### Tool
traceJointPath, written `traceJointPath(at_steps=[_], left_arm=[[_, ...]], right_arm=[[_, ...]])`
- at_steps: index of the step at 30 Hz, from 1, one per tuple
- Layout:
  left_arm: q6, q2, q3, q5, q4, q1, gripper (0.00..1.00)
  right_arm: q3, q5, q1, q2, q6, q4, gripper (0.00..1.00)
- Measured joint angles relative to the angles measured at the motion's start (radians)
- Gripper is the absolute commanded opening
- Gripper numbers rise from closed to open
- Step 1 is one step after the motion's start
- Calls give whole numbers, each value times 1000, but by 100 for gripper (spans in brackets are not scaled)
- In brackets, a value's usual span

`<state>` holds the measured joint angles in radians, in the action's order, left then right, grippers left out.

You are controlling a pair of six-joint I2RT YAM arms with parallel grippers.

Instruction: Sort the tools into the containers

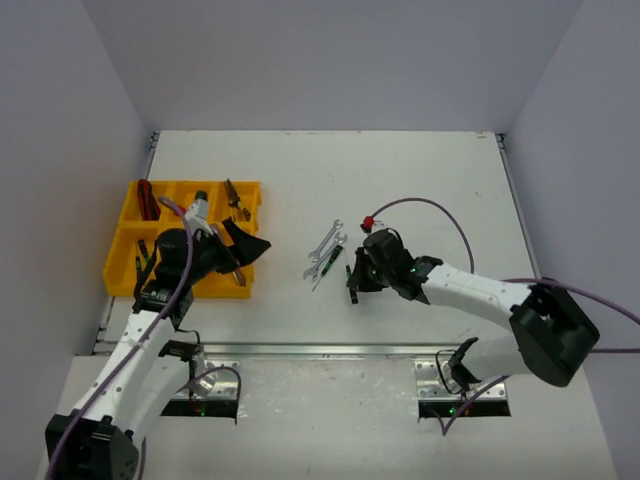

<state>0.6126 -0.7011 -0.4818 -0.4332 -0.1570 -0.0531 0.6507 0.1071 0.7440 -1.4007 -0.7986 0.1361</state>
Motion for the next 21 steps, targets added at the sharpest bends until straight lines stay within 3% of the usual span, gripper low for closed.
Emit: traceJointPath(at_steps=[3,5,10,15,17,19,20,21], left_arm=[[89,-16,59,-42,118,-208,99],[141,-49,72,-52,233,-304,93],[218,-140,84,-21,434,-484,58],[252,-204,79,22,496,-560,0],[249,-214,69,29,515,-576,0],[249,-217,67,38,526,-582,0],[249,-216,67,45,527,-583,0],[248,-213,66,55,524,-584,0]], right_arm=[[-88,-263,19,128,87,-229,0],[-133,-407,38,177,120,-379,0],[-202,-606,66,255,141,-605,0],[-204,-650,64,275,144,-670,0],[-206,-646,59,276,145,-664,0],[-206,-629,58,281,145,-664,20],[-205,-619,58,283,144,-661,45],[-203,-611,58,283,144,-656,75]])
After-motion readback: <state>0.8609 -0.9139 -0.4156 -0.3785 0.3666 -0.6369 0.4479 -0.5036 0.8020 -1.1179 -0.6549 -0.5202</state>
